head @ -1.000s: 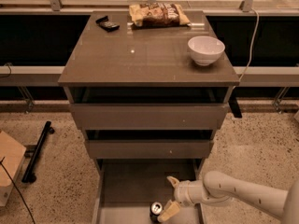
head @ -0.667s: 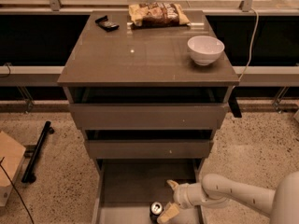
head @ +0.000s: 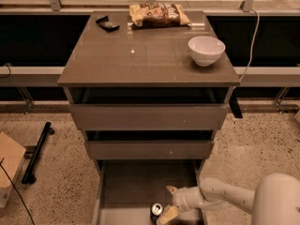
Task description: Pick pepsi can from bottom drawer and place on counter
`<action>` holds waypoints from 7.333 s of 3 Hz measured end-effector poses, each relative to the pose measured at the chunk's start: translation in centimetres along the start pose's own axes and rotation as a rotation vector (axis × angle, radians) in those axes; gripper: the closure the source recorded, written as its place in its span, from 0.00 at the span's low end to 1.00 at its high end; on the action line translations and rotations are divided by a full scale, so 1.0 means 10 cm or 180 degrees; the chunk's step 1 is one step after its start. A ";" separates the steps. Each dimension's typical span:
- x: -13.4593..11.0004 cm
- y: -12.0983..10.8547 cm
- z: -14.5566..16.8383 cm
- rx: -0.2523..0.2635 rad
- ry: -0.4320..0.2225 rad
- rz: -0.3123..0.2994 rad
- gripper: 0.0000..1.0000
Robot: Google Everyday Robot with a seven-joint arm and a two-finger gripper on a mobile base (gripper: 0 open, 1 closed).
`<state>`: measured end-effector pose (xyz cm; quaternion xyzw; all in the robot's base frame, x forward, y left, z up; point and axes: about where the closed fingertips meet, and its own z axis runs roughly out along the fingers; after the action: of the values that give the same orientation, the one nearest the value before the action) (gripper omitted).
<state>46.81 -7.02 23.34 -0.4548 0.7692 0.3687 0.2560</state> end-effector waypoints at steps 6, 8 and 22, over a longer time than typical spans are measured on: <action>0.01 0.17 0.54 -0.0584 -0.0411 0.0401 0.87; -0.91 0.48 -0.37 -0.0592 -0.0492 -0.0048 1.00; -6.16 0.73 -3.85 0.0786 -0.0951 -0.2053 1.00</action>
Offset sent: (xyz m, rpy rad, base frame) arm -0.0059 0.0233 -0.0669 0.0895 0.1163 0.0185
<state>66.13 -4.11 93.65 -0.5806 0.5793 0.2360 0.5212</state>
